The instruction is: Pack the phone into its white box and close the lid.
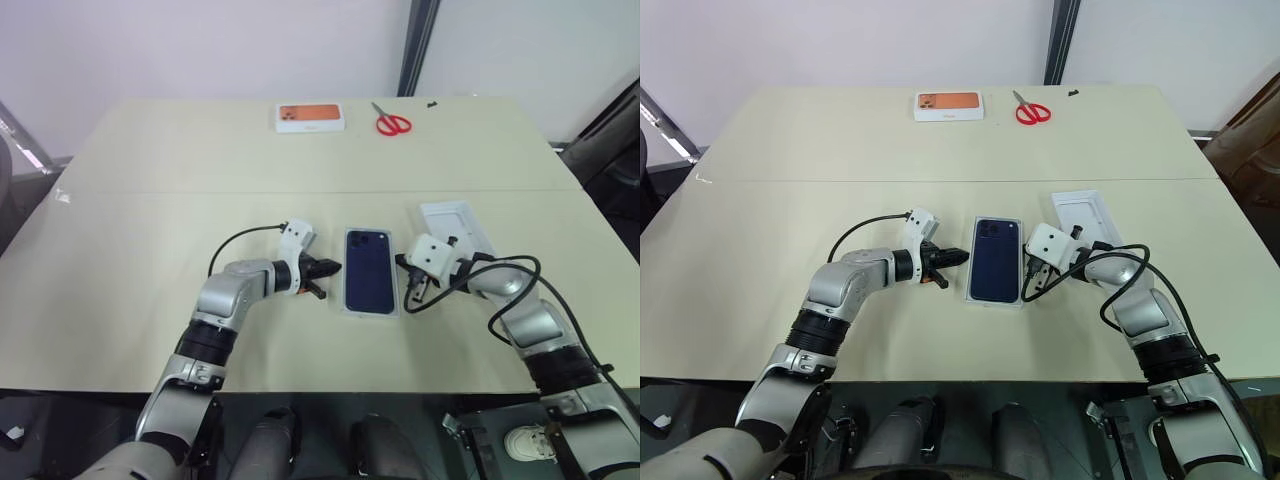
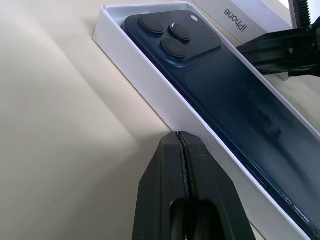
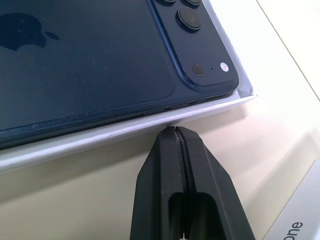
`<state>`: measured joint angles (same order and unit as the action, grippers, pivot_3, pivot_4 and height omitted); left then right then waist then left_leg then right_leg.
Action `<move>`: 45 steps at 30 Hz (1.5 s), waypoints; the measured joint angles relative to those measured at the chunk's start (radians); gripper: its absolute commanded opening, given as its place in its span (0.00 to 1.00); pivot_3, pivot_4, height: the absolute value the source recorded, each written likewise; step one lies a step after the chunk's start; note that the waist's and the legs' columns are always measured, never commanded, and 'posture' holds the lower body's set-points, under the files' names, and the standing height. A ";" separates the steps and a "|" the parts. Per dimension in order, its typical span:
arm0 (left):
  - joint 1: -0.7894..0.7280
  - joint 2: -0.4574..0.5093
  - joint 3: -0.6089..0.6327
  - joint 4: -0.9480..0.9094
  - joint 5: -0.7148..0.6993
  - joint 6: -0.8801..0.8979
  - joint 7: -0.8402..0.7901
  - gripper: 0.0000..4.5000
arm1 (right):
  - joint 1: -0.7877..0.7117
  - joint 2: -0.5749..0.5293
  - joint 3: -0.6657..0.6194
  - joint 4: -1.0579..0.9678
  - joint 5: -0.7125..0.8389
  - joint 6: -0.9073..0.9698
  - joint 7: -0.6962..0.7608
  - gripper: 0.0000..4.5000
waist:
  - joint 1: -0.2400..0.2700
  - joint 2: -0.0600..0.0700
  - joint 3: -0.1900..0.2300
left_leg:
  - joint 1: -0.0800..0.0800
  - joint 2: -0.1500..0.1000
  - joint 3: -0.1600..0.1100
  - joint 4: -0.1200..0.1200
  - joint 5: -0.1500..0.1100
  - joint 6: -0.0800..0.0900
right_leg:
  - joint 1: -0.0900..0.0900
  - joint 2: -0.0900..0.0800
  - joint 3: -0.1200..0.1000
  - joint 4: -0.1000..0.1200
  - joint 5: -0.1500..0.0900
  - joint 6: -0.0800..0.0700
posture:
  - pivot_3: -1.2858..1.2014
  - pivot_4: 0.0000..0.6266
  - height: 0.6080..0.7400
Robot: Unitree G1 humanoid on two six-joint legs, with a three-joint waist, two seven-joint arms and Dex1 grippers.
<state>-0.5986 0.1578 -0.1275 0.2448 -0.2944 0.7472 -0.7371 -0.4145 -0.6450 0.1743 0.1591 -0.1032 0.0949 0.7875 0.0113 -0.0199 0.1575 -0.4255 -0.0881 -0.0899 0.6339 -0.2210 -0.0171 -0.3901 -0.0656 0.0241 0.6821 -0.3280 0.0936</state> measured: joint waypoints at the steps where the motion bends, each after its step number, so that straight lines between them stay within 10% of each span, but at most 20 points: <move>1: 0.000 0.000 0.000 0.000 0.000 0.000 0.000 0.01 | 0.000 -0.001 0.000 0.000 0.000 -0.001 0.000 0.00 | 0.000 0.000 0.000 | 0.000 0.000 0.000 0.000 0.000 0.000 | 0.000 0.000 0.000 0.000 0.000 0.000 | 0.52 0.24 0.95; 20: 0.018 0.027 0.003 -0.004 -0.001 -0.050 0.000 0.01 | -0.032 -0.012 -0.013 0.032 0.003 -0.007 -0.004 0.00 | -0.003 0.000 0.000 | 0.000 0.000 0.000 0.000 0.000 0.000 | -0.001 0.000 0.001 0.000 0.000 0.000 | 0.52 0.24 0.95; 29: 0.037 0.190 0.063 -0.033 -0.034 -0.098 -0.103 0.86 | -0.026 -0.048 -0.177 -0.171 0.155 0.333 -0.012 0.87 | -0.007 0.000 0.000 | 0.000 0.001 0.000 -0.001 0.000 0.000 | -0.002 0.001 0.001 0.000 0.000 0.000 | 0.52 0.24 0.95; 45: 0.178 0.329 0.108 -0.070 -0.064 -0.612 -0.431 0.86 | 0.040 -0.008 -0.222 -0.375 0.230 0.895 -0.178 0.87 | -0.008 0.001 0.001 | -0.001 0.001 0.001 -0.002 -0.003 0.005 | -0.003 0.000 0.002 0.000 0.000 0.000 | 0.52 0.24 0.95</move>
<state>-0.4203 0.4866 -0.0192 0.1752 -0.3582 0.1351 -1.1679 -0.3749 -0.6531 -0.0475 -0.2159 0.1272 0.9902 0.6092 0.0037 -0.0185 0.1581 -0.4263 -0.0871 -0.0892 0.6318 -0.2236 -0.0125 -0.3930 -0.0657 0.0256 0.6825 -0.3279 0.0932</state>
